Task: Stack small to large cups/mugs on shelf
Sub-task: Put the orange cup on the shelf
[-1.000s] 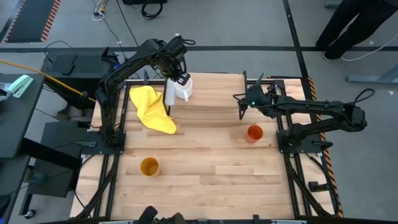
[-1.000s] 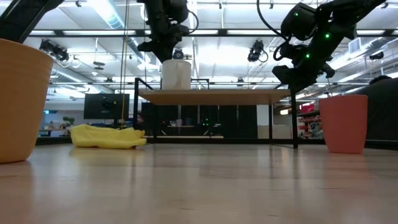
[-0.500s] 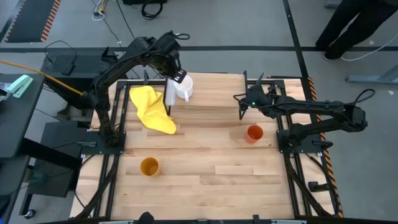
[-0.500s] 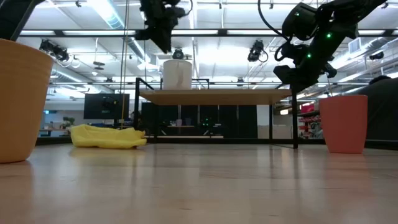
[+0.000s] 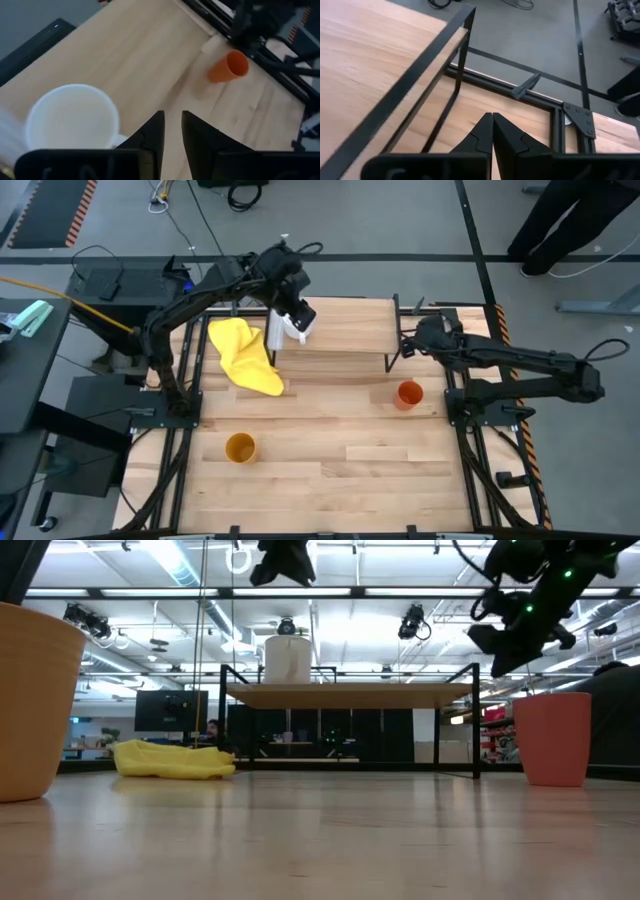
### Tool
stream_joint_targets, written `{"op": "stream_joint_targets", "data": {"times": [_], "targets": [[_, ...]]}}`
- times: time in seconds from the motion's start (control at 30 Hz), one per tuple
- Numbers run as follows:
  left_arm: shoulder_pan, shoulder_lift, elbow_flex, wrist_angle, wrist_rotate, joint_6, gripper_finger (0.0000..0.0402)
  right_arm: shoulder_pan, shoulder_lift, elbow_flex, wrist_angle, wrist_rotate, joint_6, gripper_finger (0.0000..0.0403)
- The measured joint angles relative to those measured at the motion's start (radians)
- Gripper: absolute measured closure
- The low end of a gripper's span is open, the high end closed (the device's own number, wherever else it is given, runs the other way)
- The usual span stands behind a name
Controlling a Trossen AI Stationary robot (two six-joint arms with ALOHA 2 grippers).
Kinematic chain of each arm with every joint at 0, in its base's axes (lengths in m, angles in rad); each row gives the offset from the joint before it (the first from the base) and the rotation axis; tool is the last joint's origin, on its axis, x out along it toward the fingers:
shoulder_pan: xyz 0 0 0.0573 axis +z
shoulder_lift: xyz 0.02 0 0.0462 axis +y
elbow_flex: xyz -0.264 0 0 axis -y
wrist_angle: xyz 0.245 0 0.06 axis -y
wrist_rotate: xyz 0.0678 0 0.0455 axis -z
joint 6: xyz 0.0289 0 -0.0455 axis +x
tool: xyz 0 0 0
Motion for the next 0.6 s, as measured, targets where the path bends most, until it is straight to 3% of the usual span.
{"op": "stream_joint_targets", "data": {"times": [0.33, 0.6], "targets": [[-0.134, 0.000, 0.000, 0.008, 0.002, 0.035, 0.0328, 0.135, -0.052, 0.001, -0.255, -0.014, 0.189, 0.0389], [-0.201, 0.000, 0.000, -0.018, -0.015, 0.053, 0.0334, 0.311, -0.057, 0.003, -0.390, -0.136, 0.348, 0.0386]]}}
